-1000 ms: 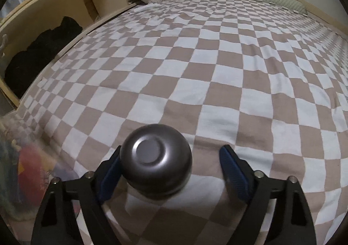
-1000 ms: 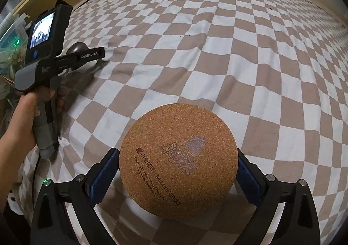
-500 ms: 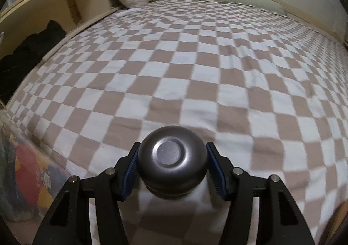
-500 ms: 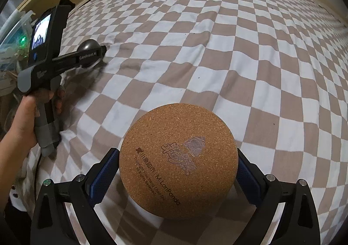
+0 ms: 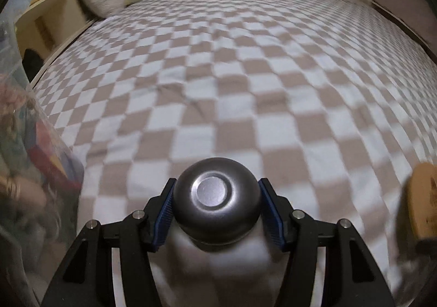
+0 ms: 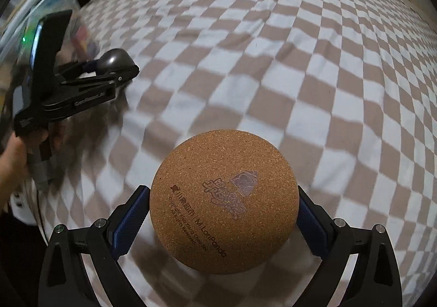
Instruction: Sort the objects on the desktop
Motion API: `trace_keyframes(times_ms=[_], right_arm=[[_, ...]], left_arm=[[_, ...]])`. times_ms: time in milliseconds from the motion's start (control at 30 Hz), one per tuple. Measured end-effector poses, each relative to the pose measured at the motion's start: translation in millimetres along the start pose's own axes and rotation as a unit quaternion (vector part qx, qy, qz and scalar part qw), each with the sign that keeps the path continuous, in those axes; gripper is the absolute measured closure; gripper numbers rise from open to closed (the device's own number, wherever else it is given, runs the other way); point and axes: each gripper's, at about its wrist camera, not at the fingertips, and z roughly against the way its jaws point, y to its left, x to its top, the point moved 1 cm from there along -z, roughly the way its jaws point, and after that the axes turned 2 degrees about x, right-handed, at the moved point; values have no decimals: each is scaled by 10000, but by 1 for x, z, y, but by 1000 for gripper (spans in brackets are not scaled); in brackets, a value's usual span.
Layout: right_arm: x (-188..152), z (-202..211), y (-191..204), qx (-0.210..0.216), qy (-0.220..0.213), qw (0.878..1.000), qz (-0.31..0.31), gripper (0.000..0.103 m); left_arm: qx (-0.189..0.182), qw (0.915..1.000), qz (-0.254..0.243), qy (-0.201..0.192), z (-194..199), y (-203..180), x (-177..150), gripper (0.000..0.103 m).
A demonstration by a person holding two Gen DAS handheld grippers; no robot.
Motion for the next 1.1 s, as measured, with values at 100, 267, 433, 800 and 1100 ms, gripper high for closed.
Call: trace_keyframes(times_ms=[100, 267, 433, 800, 1100], right_arm=[[-12, 1, 6, 5, 121, 9999, 78, 4], [-41, -10, 18, 27, 351, 9994, 32, 4], [-66, -9, 12, 54, 372, 9993, -17, 4], [-107, 35, -42, 889, 468, 9880, -1174, 4], [-140, 35, -88, 2499, 259, 9127, -3222, 14]], left_arm=[[-328, 9990, -308, 34, 17, -17, -17, 45], [-631, 9933, -967, 41, 43, -44, -42, 45], [-786, 9897, -1193, 125, 55, -53, -65, 44], [-908, 9920, -869, 134, 57, -41, -87, 30], [-956, 9916, -875, 40, 61, -38, -95, 30]])
